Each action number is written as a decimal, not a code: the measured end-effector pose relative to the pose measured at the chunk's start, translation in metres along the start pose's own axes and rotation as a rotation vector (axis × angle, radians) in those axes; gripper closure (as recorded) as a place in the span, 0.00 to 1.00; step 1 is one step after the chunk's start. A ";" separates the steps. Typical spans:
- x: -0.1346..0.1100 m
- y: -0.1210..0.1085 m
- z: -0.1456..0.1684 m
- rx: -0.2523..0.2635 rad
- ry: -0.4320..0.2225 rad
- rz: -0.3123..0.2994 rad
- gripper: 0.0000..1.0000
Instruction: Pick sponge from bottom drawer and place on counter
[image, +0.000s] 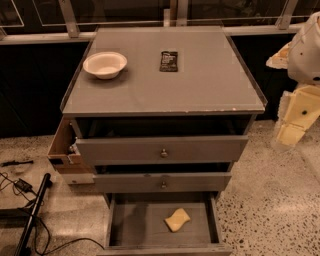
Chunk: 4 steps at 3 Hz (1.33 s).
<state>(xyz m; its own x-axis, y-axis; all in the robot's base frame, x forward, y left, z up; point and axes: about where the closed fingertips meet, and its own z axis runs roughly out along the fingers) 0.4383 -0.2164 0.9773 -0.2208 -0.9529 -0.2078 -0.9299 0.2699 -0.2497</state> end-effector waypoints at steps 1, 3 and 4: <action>0.000 0.000 0.000 0.000 0.000 0.000 0.00; 0.001 0.010 0.023 -0.014 -0.022 0.067 0.41; -0.002 0.029 0.073 -0.044 -0.062 0.177 0.64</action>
Offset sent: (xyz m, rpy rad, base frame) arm 0.0000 0.0000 0.0000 0.0000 0.0000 0.0000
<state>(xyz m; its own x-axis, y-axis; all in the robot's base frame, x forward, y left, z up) 0.4328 -0.1967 0.9016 -0.3645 -0.8805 -0.3032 -0.8904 0.4248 -0.1632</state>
